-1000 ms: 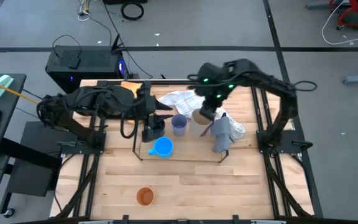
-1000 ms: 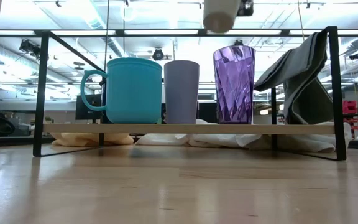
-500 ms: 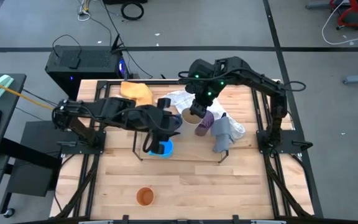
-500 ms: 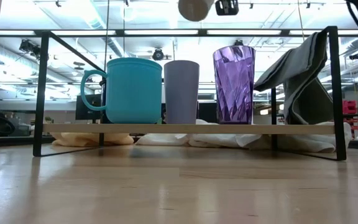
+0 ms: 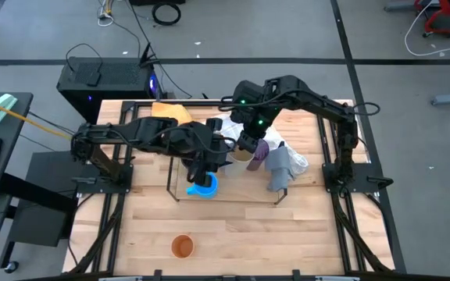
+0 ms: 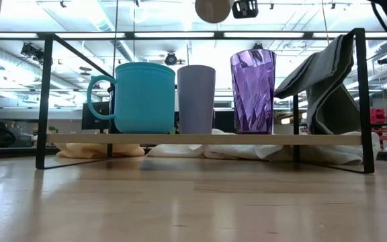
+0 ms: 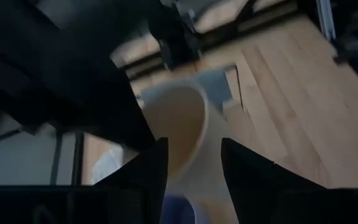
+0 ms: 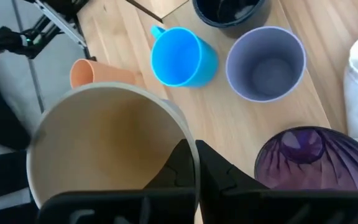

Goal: Stack small to large cups/mugs on shelf
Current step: Put the white cup on the shelf

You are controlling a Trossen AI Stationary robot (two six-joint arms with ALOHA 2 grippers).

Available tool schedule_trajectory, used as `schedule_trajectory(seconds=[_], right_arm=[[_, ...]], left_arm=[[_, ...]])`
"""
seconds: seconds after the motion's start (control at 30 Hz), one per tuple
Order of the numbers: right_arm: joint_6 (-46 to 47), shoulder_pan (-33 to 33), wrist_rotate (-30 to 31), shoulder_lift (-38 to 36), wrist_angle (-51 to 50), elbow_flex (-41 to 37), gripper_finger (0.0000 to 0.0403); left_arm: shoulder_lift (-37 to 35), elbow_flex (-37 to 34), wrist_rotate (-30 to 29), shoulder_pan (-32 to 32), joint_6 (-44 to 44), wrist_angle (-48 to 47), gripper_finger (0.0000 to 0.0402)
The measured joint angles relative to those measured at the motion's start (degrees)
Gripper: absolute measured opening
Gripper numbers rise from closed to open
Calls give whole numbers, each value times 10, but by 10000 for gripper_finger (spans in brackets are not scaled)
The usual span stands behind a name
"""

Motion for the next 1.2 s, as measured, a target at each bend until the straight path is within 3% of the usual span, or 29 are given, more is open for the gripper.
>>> schedule_trajectory(seconds=[0.4, 0.77, 0.87, 1.03, 1.2], right_arm=[[5, 7, -8, 2, 23, -1, 0], [7, 10, -7, 2, 47, -1, 0], [5, 11, -7, 2, 47, -1, 0], [-1, 11, -2, 2, 57, -1, 1], [-8, 11, -1, 1, 57, 0, 1]], left_arm=[[27, 2, 53, 19, 30, -15, 154], [37, 1, 56, 19, 53, -5, 135], [39, 1, 56, 18, 61, -1, 109], [41, -1, 59, 19, 66, -5, 22], [42, -1, 50, 21, 67, -4, 21]])
